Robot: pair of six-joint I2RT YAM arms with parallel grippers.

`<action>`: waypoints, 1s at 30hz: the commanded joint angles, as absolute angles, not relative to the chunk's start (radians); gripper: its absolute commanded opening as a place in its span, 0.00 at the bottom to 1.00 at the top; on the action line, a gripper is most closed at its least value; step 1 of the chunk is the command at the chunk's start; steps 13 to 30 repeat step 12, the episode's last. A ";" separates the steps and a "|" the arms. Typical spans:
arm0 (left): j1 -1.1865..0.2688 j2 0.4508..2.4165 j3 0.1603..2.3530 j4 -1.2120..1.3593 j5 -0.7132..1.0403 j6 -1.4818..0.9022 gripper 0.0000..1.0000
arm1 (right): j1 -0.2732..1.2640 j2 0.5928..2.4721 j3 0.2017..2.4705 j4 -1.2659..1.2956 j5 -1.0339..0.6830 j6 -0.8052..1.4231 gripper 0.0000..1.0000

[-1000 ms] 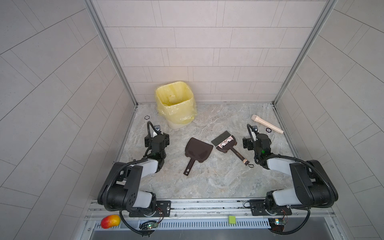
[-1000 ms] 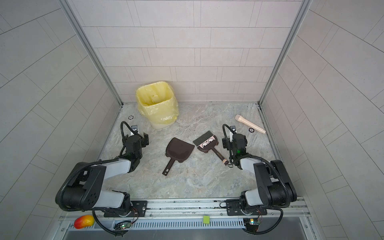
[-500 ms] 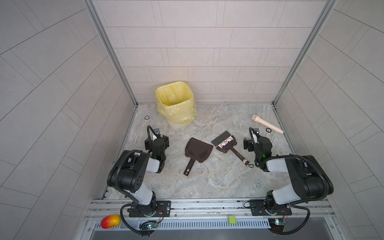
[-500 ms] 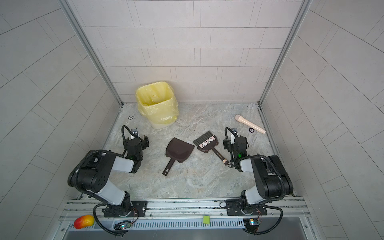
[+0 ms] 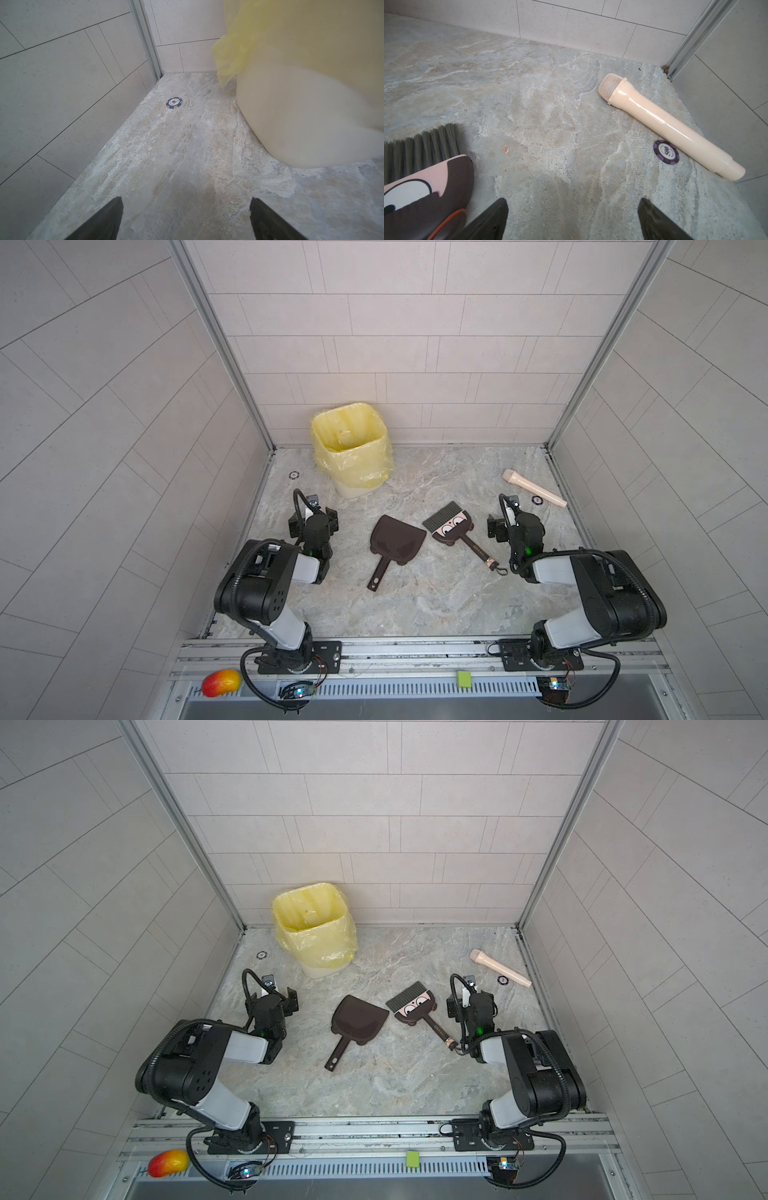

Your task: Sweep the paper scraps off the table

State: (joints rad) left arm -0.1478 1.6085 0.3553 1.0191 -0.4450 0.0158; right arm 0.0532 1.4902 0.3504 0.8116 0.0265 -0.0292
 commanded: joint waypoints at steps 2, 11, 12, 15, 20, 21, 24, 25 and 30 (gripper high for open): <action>-0.143 1.608 0.365 1.029 -0.449 0.011 1.00 | 0.049 1.491 0.363 0.830 0.024 -0.028 0.99; -0.121 1.611 0.389 0.974 -0.408 -0.003 1.00 | 0.050 1.493 0.369 0.821 0.023 -0.028 0.99; -0.121 1.606 0.384 0.983 -0.407 0.000 1.00 | 0.049 1.493 0.368 0.820 0.022 -0.028 0.99; -0.121 1.606 0.384 0.983 -0.407 0.000 1.00 | 0.049 1.493 0.368 0.820 0.022 -0.028 0.99; -0.121 1.606 0.384 0.983 -0.407 0.000 1.00 | 0.049 1.493 0.368 0.820 0.022 -0.028 0.99; -0.121 1.606 0.384 0.983 -0.407 0.000 1.00 | 0.049 1.493 0.368 0.820 0.022 -0.028 0.99; -0.121 1.606 0.384 0.983 -0.407 0.000 1.00 | 0.049 1.493 0.368 0.820 0.022 -0.028 0.99; -0.121 1.606 0.384 0.983 -0.407 0.000 1.00 | 0.049 1.493 0.368 0.820 0.022 -0.028 0.99; -0.121 1.606 0.384 0.983 -0.407 0.000 1.00 | 0.049 1.493 0.368 0.820 0.022 -0.028 0.99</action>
